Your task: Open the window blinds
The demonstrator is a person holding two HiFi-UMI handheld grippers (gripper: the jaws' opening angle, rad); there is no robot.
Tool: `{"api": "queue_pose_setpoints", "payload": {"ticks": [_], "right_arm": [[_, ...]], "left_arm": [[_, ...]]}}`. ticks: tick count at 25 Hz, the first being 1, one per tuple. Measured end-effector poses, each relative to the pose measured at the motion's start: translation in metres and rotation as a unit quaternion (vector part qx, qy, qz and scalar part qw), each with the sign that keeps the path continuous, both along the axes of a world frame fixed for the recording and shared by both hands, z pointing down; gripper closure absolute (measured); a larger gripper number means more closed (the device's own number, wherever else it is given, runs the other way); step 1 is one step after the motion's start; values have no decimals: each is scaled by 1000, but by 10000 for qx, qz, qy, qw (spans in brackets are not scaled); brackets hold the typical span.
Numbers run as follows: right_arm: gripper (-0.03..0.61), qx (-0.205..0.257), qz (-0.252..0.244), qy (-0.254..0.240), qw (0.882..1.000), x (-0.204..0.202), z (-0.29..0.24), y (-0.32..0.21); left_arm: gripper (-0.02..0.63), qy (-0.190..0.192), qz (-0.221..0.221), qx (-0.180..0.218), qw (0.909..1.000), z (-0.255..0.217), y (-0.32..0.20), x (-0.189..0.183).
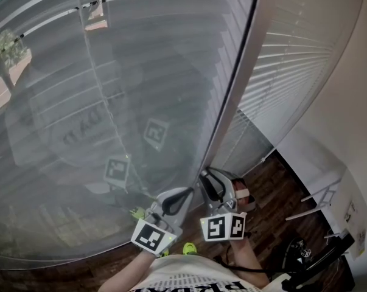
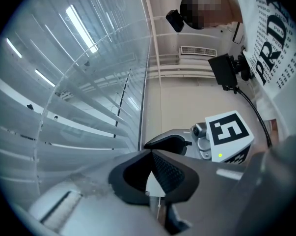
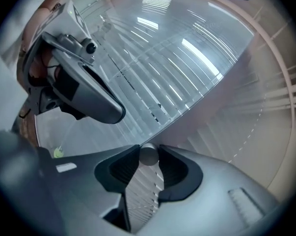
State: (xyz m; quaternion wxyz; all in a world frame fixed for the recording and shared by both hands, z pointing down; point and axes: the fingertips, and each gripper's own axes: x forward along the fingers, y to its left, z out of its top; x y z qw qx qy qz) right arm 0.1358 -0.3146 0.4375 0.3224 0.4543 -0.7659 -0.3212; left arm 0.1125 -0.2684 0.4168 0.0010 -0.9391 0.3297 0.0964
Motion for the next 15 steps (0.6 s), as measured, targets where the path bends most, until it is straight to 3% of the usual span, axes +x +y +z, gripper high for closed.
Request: {"api": "queue_pose_setpoints", "payload": {"ticks": [8,15], "right_arm": [[456,-305,-43,-890,9956,2,-3,0],[456,-696,-100,-1803,9811,4,-5,0]], "left_arm": [[623,18,-12,-23,10000,1,0,1],[623,30,-16,-36,10000,1,0,1]]}}
